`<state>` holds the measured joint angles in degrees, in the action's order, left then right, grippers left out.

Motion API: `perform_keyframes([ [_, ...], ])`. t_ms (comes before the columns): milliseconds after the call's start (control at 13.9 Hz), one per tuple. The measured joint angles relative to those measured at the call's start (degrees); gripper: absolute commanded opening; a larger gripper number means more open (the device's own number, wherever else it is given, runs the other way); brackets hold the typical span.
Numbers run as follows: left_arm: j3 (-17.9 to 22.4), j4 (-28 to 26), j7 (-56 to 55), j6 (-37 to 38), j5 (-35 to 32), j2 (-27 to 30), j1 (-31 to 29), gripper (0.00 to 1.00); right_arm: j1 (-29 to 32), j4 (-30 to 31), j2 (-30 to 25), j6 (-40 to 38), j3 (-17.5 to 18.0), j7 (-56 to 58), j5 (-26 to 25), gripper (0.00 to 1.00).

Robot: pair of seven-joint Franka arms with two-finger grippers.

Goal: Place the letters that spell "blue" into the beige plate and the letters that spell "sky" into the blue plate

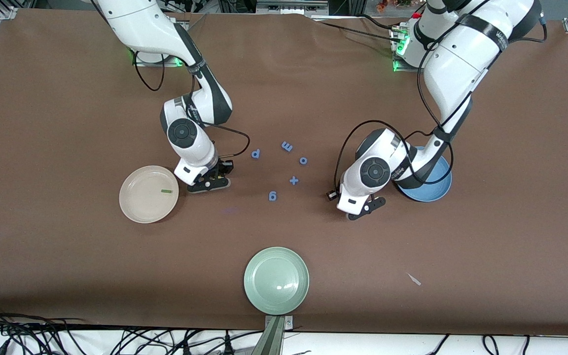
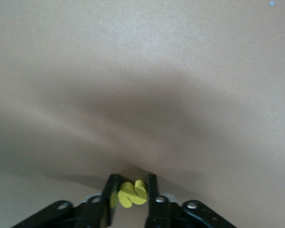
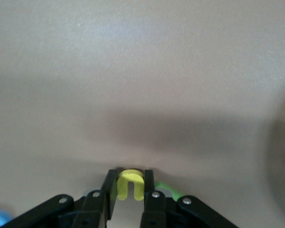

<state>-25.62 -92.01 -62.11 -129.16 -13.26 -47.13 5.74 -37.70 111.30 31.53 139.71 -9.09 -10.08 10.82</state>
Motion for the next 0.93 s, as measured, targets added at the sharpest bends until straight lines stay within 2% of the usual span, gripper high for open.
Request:
perform_keyframes([
  [143,0.0,-0.04,-0.01,-0.04,0.0,0.02,0.0,0.06,0.09,-1.89,-2.08,-5.72,-1.81,2.37,0.02,0.12],
  [287,0.01,-0.02,0.24,0.54,-0.01,0.18,-0.01,0.06,0.3,-2.43,-3.88,-8.28,-4.7,6.08,0.08,0.13],
  [502,0.04,0.84,5.52,7.92,-0.08,3.08,-0.68,0.06,0.74,-2.17,-4.14,-10.2,-10.53,13.96,0.15,0.13],
  [717,0.12,1.74,16.31,15.99,-0.08,7.89,-3.8,0.06,1.13,-1.77,-4.11,-10.65,-14.65,20.29,0.18,0.17],
  [861,0.23,1.74,25.89,21.03,-0.1,10.28,-6.59,0.07,1.53,-1.57,-4.09,-10.73,-15.79,22.39,0.19,0.49],
  [932,0.28,1.61,31.11,22.81,-0.11,11.21,-8.21,0.07,1.74,-1.43,-4.09,-10.74,-15.9,22.46,0.2,0.57],
])
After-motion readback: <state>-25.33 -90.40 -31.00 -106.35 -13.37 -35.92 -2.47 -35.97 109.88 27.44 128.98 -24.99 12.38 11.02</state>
